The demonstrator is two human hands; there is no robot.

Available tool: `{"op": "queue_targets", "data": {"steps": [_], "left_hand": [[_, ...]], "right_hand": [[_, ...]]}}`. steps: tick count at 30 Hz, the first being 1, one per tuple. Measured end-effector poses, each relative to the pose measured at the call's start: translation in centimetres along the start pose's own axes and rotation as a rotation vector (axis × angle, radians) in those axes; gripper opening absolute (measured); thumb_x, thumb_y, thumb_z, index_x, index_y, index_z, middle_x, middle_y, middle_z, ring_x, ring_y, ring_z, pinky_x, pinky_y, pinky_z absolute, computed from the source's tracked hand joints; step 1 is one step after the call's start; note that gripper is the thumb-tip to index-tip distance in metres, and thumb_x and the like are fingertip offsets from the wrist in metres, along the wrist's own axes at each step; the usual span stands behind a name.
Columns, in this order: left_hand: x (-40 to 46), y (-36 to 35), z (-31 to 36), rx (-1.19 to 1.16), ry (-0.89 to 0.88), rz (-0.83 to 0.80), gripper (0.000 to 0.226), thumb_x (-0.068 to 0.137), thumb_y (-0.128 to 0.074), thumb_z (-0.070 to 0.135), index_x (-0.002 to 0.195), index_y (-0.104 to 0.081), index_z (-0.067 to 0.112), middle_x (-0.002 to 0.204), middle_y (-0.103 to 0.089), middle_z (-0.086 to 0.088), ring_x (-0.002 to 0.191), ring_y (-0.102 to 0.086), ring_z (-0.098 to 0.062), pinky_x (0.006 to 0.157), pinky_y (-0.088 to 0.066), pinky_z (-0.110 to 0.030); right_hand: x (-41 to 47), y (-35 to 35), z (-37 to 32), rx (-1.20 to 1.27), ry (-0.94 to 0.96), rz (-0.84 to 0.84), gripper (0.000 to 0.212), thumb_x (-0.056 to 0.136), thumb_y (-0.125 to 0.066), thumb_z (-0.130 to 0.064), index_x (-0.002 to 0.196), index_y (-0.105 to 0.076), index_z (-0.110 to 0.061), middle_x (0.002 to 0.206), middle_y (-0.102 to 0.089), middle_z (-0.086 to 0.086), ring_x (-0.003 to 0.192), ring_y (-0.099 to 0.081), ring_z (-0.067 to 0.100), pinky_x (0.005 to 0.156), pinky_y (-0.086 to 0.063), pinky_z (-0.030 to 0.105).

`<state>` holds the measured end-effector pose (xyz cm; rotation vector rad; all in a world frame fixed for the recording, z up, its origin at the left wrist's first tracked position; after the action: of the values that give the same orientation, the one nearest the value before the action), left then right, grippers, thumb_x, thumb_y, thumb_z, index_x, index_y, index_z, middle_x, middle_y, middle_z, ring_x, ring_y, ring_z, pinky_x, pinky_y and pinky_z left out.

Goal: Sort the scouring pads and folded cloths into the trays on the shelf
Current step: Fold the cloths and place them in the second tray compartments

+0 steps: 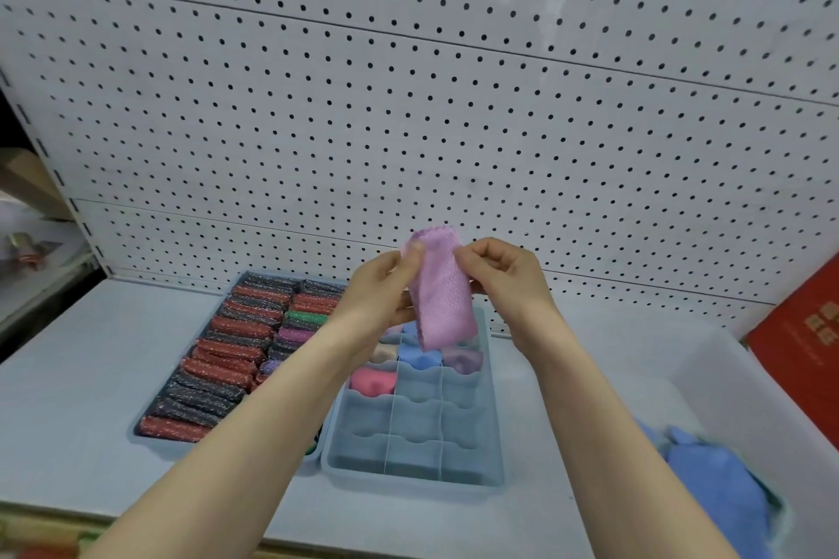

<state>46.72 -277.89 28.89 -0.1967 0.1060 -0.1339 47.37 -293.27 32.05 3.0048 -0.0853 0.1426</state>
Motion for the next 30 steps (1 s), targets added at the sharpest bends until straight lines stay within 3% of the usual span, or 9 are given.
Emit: {"op": "queue_targets", "data": {"steps": [4, 6, 11, 15, 18, 21, 26, 28, 30], "left_hand": [[-0.3, -0.1, 0.6, 0.02, -0.09, 0.0, 0.022, 0.088, -0.068, 0.023, 0.109, -0.065, 0.016, 0.099, -0.075, 0.0, 0.094, -0.072, -0.017, 0.079, -0.059, -0.032], [-0.4, -0.3, 0.9, 0.023, -0.112, -0.022, 0.028, 0.085, -0.072, 0.016, 0.112, -0.065, 0.018, 0.106, -0.074, 0.003, 0.097, -0.071, -0.013, 0.077, -0.059, -0.031], [-0.3, -0.5, 1.0, 0.032, -0.1, -0.036, 0.025, 0.082, -0.075, 0.018, 0.105, -0.066, 0.022, 0.099, -0.075, 0.007, 0.092, -0.072, -0.011, 0.073, -0.059, -0.027], [0.0, -0.1, 0.8, 0.094, -0.126, -0.01, 0.031, 0.087, -0.07, 0.009, 0.117, -0.064, 0.016, 0.108, -0.072, 0.0, 0.096, -0.071, -0.014, 0.074, -0.059, -0.028], [0.3, 0.5, 0.8, 0.135, -0.15, 0.034, 0.03, 0.09, -0.066, 0.007, 0.119, -0.065, 0.014, 0.112, -0.071, -0.006, 0.101, -0.069, -0.02, 0.079, -0.059, -0.034], [0.3, 0.8, 1.4, 0.161, -0.19, 0.039, 0.025, 0.087, -0.069, 0.006, 0.101, -0.07, 0.026, 0.101, -0.073, 0.0, 0.097, -0.069, -0.015, 0.078, -0.058, -0.032], [-0.2, 0.8, 2.5, 0.141, -0.213, 0.034, 0.028, 0.087, -0.066, 0.001, 0.078, -0.077, 0.026, 0.094, -0.075, 0.003, 0.082, -0.068, -0.014, 0.066, -0.054, -0.025], [-0.2, 0.9, 2.2, 0.065, -0.166, 0.038, 0.029, 0.092, -0.058, 0.003, 0.085, -0.077, 0.023, 0.095, -0.075, -0.001, 0.081, -0.067, -0.018, 0.067, -0.053, -0.026], [-0.1, 0.7, 0.9, -0.05, -0.032, 0.002, 0.023, 0.097, -0.05, 0.018, 0.105, -0.071, 0.024, 0.101, -0.073, -0.003, 0.081, -0.067, -0.023, 0.074, -0.053, -0.032]], "right_hand": [[0.2, 0.3, 0.6, 0.029, -0.028, 0.034, 0.019, 0.094, -0.063, -0.012, 0.075, -0.062, -0.007, 0.071, -0.064, 0.007, 0.067, -0.057, 0.016, 0.066, -0.051, 0.027], [0.2, 0.4, 0.7, 0.03, -0.026, 0.044, 0.02, 0.093, -0.064, -0.014, 0.076, -0.062, -0.005, 0.073, -0.064, 0.009, 0.068, -0.058, 0.016, 0.065, -0.052, 0.028], [0.0, 0.9, 0.8, 0.002, -0.012, 0.063, 0.02, 0.092, -0.066, -0.017, 0.077, -0.062, -0.005, 0.071, -0.062, 0.008, 0.066, -0.056, 0.016, 0.063, -0.05, 0.028], [-0.2, 1.1, 0.8, 0.031, -0.015, 0.069, 0.007, 0.091, -0.067, -0.013, 0.088, -0.063, -0.008, 0.072, -0.066, 0.005, 0.067, -0.059, 0.014, 0.064, -0.051, 0.025], [-0.2, 0.5, 1.1, 0.076, -0.078, -0.037, 0.024, 0.089, -0.07, -0.018, 0.112, -0.064, -0.01, 0.089, -0.075, 0.008, 0.08, -0.069, 0.015, 0.075, -0.057, 0.027], [-0.5, -0.6, 1.5, 0.14, -0.14, -0.222, 0.028, 0.091, -0.066, -0.016, 0.117, -0.067, -0.004, 0.109, -0.072, 0.017, 0.093, -0.069, 0.022, 0.086, -0.056, 0.034], [-1.1, -0.7, 0.5, 0.206, -0.052, -0.319, 0.021, 0.087, -0.063, 0.003, 0.1, -0.073, -0.01, 0.103, -0.072, 0.011, 0.094, -0.068, 0.02, 0.081, -0.056, 0.032], [-1.2, -0.7, 0.2, 0.217, -0.022, -0.319, 0.023, 0.088, -0.061, 0.007, 0.088, -0.074, -0.012, 0.096, -0.072, 0.009, 0.089, -0.068, 0.02, 0.075, -0.057, 0.031], [-1.0, -0.8, -0.1, 0.169, 0.039, -0.293, 0.028, 0.09, -0.058, 0.008, 0.08, -0.073, -0.014, 0.089, -0.07, 0.005, 0.081, -0.066, 0.017, 0.068, -0.057, 0.03]]}}
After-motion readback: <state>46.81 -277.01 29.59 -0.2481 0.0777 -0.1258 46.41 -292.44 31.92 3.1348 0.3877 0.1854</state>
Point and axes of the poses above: each hand's wrist, its own x-axis towards the middle knuckle, its own y-axis out of the back of the hand, z = x × y, the point moved 9 cm from there along x, towards the middle knuckle
